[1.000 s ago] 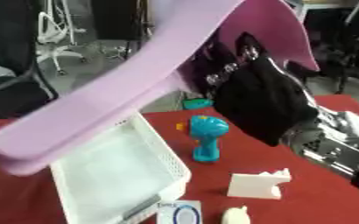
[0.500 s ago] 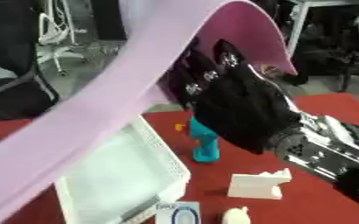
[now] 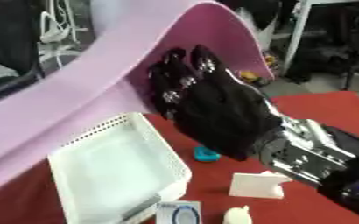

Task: Pick up objects on the table and place them in the box.

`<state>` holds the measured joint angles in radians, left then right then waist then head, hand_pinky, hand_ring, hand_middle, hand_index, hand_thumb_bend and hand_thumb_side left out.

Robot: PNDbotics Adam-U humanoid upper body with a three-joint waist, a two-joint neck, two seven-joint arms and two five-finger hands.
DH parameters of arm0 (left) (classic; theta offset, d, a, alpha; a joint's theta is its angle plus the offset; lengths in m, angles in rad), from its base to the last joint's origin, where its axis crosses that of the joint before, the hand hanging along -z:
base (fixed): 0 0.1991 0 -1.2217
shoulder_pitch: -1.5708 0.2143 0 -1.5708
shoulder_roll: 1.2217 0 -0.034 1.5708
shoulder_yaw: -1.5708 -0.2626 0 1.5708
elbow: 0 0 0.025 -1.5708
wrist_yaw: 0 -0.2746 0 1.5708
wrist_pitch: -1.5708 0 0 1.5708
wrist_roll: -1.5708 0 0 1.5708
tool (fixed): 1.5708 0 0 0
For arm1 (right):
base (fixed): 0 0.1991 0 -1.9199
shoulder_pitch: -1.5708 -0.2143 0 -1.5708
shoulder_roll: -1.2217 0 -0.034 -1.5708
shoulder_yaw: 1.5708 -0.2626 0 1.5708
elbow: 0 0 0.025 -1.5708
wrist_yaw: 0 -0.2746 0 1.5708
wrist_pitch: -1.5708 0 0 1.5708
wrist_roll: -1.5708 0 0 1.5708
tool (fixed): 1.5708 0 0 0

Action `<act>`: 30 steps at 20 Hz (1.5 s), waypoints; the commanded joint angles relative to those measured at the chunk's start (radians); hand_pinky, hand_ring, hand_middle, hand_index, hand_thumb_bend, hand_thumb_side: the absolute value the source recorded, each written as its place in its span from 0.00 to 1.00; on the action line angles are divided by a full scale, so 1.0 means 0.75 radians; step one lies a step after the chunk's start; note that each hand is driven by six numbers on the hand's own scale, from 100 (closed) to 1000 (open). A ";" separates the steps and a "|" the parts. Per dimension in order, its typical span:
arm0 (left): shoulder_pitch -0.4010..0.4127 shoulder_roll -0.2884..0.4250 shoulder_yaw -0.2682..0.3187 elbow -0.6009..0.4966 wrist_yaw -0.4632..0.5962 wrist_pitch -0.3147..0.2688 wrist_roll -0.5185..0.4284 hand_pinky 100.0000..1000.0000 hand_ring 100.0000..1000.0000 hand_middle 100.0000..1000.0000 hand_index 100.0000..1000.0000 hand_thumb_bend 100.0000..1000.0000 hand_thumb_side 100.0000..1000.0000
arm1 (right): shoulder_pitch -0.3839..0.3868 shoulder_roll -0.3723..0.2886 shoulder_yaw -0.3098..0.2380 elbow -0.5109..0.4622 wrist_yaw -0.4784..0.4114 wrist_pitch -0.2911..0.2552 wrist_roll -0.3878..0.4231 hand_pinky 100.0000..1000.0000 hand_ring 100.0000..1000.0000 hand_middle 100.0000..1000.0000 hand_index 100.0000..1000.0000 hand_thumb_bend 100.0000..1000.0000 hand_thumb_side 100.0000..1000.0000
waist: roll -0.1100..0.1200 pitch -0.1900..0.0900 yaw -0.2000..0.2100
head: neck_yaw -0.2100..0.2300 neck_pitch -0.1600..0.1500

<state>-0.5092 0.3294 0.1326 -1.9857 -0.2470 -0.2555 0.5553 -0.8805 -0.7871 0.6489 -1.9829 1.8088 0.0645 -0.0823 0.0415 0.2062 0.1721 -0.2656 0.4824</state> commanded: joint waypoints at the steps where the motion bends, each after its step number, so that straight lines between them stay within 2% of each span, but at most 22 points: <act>1: -0.017 0.012 0.008 -0.019 0.005 -0.002 -0.003 0.80 0.86 0.72 0.77 0.00 1.00 | -0.017 0.005 -0.016 -0.023 -0.040 -0.014 0.022 0.00 0.31 0.31 0.46 0.00 0.31 | 0.002 -0.014 0.003 | -0.006 0.000; 2: -0.018 0.011 0.008 -0.019 0.005 -0.003 -0.003 0.80 0.86 0.72 0.77 0.00 1.00 | -0.008 0.010 -0.018 -0.023 -0.056 -0.021 0.034 0.00 0.19 0.28 0.46 0.00 0.31 | 0.004 -0.012 0.004 | -0.008 -0.002; 3: -0.018 0.010 0.008 -0.019 0.005 -0.003 -0.004 0.80 0.86 0.72 0.77 0.00 1.00 | -0.003 0.013 -0.020 -0.023 -0.071 -0.028 0.044 0.00 0.02 0.19 0.46 0.00 0.32 | 0.005 -0.011 0.005 | -0.009 -0.003; 4: -0.018 0.009 0.008 -0.019 0.006 -0.003 -0.004 0.80 0.86 0.72 0.77 0.00 1.00 | 0.001 0.017 -0.022 -0.023 -0.085 -0.035 0.049 0.00 0.00 0.12 0.46 0.00 0.32 | 0.006 -0.011 0.006 | -0.010 -0.003; 5: -0.018 0.008 0.008 -0.019 0.006 -0.003 -0.004 0.80 0.86 0.72 0.77 0.00 1.00 | 0.004 0.020 -0.024 -0.023 -0.095 -0.041 0.050 0.00 0.00 0.00 0.46 0.00 0.32 | 0.007 -0.010 0.007 | -0.011 -0.003; 9: -0.017 0.005 0.007 -0.019 0.007 -0.002 -0.007 0.80 0.86 0.72 0.77 0.00 1.00 | 0.013 0.041 -0.029 -0.014 -0.126 -0.064 0.022 0.00 0.00 0.00 0.46 0.00 0.33 | 0.011 -0.009 0.012 | -0.020 -0.005; 16: -0.016 0.000 0.007 -0.019 0.010 -0.001 -0.009 0.80 0.86 0.72 0.77 0.00 1.00 | 0.023 0.085 -0.027 0.074 -0.150 -0.078 -0.070 0.00 0.00 0.00 0.46 0.00 0.33 | 0.017 -0.005 0.025 | -0.032 -0.012; 30: -0.028 -0.020 0.006 -0.019 0.018 -0.007 -0.010 0.80 0.86 0.72 0.77 0.00 1.00 | 0.007 0.182 0.015 0.320 -0.074 -0.072 -0.249 0.00 0.00 0.00 0.46 0.00 0.34 | 0.027 0.018 0.063 | -0.065 -0.038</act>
<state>-0.5119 0.3069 0.1326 -1.9857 -0.2376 -0.2586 0.5498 -0.8554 -0.6501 0.6673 -1.7505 1.7429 0.0080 -0.2558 0.0602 0.2341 0.2177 -0.3099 0.4641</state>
